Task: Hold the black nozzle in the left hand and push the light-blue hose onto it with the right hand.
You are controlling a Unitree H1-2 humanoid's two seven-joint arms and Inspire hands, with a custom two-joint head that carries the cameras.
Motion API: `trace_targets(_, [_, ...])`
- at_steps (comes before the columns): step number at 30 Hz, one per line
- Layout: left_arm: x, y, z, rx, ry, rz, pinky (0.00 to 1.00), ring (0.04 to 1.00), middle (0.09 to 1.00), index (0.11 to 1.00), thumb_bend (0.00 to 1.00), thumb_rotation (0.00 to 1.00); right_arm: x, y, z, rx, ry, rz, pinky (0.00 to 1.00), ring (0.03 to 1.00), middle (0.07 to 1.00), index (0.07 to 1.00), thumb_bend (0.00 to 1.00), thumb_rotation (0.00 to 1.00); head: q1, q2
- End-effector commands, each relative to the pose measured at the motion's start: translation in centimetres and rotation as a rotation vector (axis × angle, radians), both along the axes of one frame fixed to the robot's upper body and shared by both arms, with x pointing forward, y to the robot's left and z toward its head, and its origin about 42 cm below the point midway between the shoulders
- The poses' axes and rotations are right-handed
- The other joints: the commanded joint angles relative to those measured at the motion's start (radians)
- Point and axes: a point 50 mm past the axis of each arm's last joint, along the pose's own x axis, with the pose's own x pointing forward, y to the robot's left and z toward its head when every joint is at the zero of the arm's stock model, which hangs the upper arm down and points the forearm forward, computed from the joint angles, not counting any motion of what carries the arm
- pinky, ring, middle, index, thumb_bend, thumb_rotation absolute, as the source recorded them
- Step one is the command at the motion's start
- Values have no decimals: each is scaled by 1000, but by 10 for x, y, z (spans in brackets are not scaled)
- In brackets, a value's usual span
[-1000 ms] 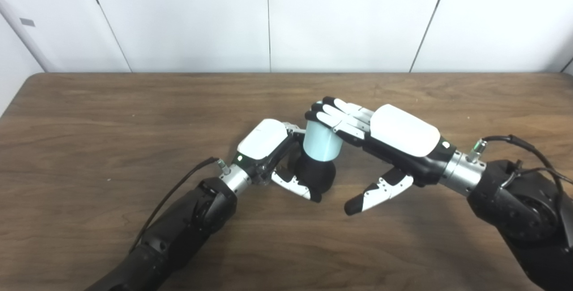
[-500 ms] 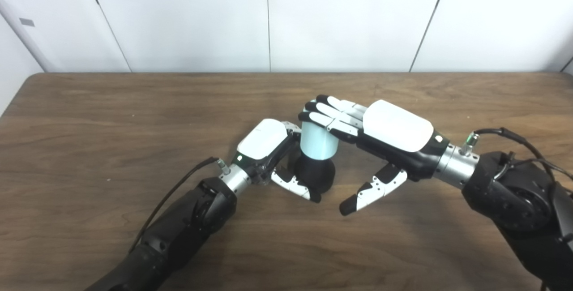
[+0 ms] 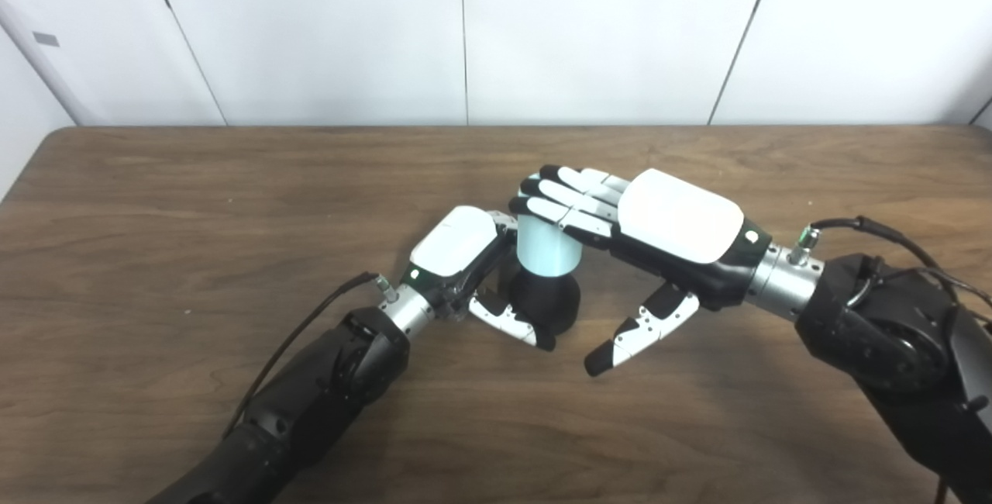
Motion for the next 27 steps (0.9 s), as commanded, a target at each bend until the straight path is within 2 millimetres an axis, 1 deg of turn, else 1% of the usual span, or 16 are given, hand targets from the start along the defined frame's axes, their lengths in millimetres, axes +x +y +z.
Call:
trace_targets(1, [-47,-2,-70,200,254,-75,741,639,487,482,525,0,-3,-4,-13,-158,42,33,984,984,987,957,819,882,1,0])
trace_targets(5, [-48,-1,-70,195,253,-74,731,634,484,484,525,0,-3,-4,-13,-188,32,43,998,980,981,947,814,875,2,3])
trace_targets(9, [-48,0,-70,192,260,-70,733,634,484,483,526,0,-2,-4,-15,-198,22,46,978,954,962,927,828,860,1,4])
trace_targets(13, [-48,0,-70,195,261,-71,735,633,482,485,526,0,-2,-4,-15,-193,23,43,971,951,961,921,829,860,0,6])
trace_targets(17, [-47,0,-70,186,266,-71,727,630,481,486,526,0,-3,-5,-15,-167,37,13,975,982,985,957,811,862,-1,8])
trace_targets(21, [-47,0,-69,182,265,-68,727,628,482,485,526,0,-4,-9,-19,-113,47,-32,970,1000,999,988,775,892,-1,9])
trace_targets(23, [-47,1,-69,185,264,-69,722,628,481,486,526,0,-7,-11,-23,-91,47,-60,967,1000,1000,998,761,889,2,10])
trace_targets(27, [-47,1,-69,182,264,-65,718,625,480,487,526,0,-11,-12,-29,-47,43,-107,977,1000,1000,1000,740,844,-1,10])
